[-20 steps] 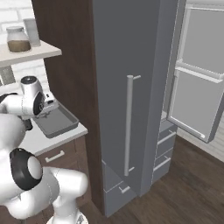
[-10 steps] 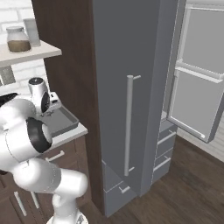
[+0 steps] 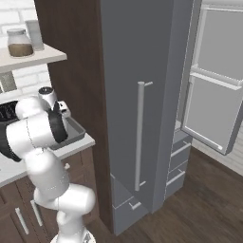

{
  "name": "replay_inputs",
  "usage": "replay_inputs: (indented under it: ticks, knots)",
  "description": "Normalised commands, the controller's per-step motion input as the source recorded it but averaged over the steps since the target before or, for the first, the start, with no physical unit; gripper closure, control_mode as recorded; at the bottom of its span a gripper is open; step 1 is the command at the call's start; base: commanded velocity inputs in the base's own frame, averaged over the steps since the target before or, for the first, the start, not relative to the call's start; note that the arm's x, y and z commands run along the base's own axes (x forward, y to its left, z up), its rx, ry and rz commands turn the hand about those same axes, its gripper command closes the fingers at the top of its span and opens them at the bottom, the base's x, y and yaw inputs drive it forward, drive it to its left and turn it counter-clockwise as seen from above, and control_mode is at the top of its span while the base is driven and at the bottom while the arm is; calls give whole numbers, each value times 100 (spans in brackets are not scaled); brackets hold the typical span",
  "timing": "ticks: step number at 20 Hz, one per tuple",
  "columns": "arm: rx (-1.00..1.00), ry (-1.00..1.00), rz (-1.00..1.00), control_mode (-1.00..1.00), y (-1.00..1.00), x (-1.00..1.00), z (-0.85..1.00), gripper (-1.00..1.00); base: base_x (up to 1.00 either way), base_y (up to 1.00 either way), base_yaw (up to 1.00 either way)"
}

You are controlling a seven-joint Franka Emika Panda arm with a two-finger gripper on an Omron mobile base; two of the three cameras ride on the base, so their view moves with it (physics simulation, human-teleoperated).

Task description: Place one mushroom and one fish in each tupperware on the nearby counter, to pack two identical lunches.

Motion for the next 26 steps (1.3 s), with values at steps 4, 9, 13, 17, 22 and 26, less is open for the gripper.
replay_inputs:
  ticks: [4,9,13,17,22,26]
  knots:
    - [0,0,0,-100,24,73,-38,100,0,0,0]
    - [0,0,0,-100,34,68,-35,100,0,0,0]
    - [0,0,0,-100,37,67,-36,100,0,0,0]
    - [0,1,0,-100,38,78,-35,-100,0,0,0]
    - [0,0,0,-100,2,55,-18,-100,0,0,0]
    - [0,0,0,-100,0,12,11,-100,0,0,0]
